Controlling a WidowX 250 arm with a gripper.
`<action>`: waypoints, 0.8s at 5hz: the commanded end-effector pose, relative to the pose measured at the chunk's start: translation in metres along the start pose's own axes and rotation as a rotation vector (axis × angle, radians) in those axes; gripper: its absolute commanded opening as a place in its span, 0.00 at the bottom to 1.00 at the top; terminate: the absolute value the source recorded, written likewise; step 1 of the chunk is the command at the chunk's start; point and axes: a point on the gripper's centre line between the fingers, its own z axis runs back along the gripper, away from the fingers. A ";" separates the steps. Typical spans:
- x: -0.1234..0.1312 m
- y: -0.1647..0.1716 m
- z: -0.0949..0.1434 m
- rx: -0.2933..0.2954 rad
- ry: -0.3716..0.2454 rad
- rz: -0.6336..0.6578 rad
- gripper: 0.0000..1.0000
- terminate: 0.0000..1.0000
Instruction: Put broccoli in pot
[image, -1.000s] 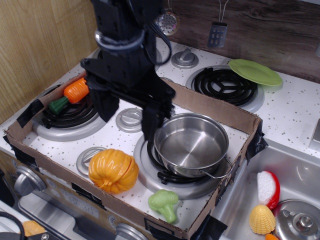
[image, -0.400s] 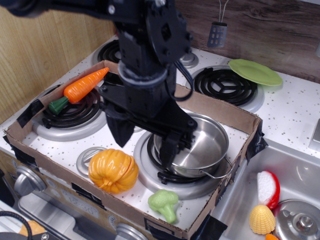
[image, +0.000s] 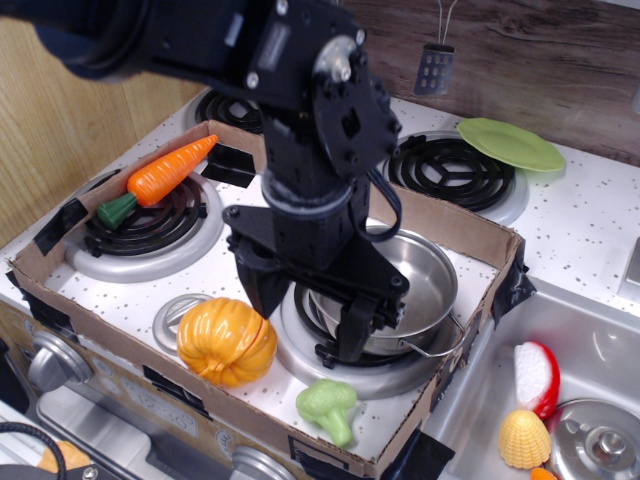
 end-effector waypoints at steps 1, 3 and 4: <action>0.009 -0.014 -0.015 -0.028 -0.048 0.000 1.00 0.00; 0.004 -0.018 -0.030 -0.023 -0.088 0.038 1.00 0.00; 0.002 -0.015 -0.033 -0.011 -0.082 0.047 1.00 0.00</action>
